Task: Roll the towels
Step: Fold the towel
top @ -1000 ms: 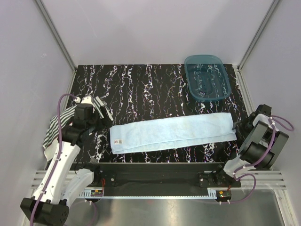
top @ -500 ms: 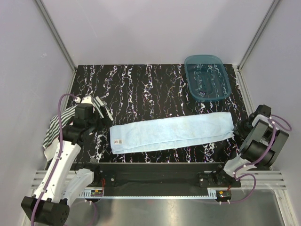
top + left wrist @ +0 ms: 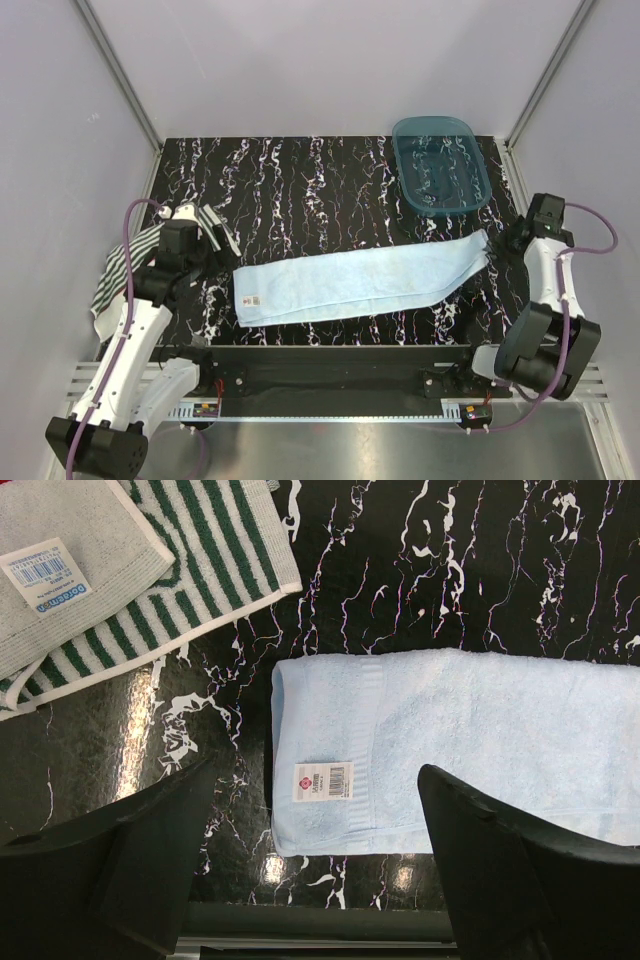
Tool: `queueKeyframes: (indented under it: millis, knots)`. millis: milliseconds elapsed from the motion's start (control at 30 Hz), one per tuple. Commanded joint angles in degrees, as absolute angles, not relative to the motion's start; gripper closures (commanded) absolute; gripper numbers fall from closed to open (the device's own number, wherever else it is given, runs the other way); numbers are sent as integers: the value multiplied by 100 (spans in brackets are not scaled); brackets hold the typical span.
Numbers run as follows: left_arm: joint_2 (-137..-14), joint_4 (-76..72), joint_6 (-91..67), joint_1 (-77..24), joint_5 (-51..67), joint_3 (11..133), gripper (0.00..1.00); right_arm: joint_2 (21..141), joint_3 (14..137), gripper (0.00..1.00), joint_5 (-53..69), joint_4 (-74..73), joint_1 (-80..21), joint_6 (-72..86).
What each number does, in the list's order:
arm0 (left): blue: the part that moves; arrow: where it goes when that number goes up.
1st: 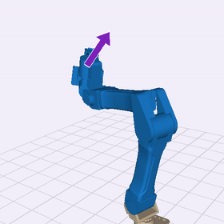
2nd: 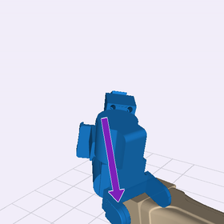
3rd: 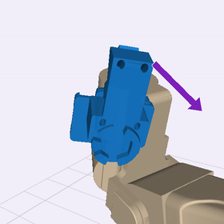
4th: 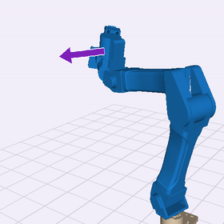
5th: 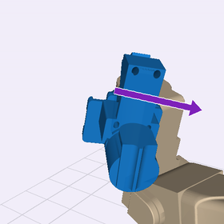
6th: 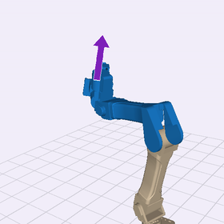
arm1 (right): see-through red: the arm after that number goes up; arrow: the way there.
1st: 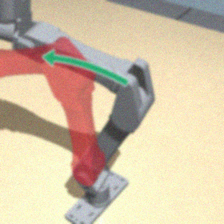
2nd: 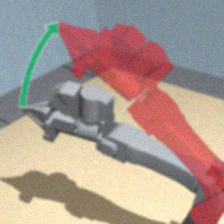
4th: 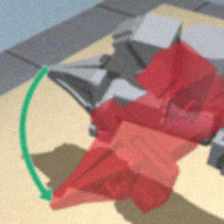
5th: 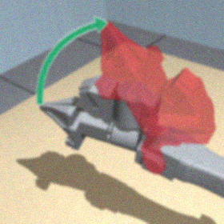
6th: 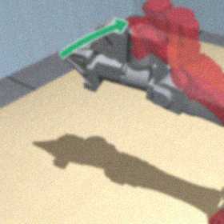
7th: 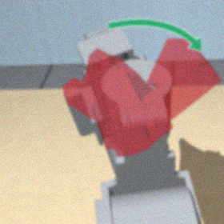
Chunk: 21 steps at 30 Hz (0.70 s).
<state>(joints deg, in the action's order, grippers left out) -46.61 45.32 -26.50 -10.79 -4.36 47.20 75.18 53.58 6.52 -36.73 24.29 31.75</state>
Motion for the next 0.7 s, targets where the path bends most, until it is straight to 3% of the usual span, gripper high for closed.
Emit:
queueKeyframes:
  millis: [0,433,667]
  knots:
    - [-4614,4271,-2575,-1055,-483,4711,12,7076,5765,100,624,-4017,1908,3260]
    - [-4588,4298,-2610,-1055,-589,4702,12,6627,6126,100,1810,-2858,-684,3656]
    - [-4535,4315,-2637,-1055,-694,4702,12,6855,6117,100,1662,-1638,-2257,4183]
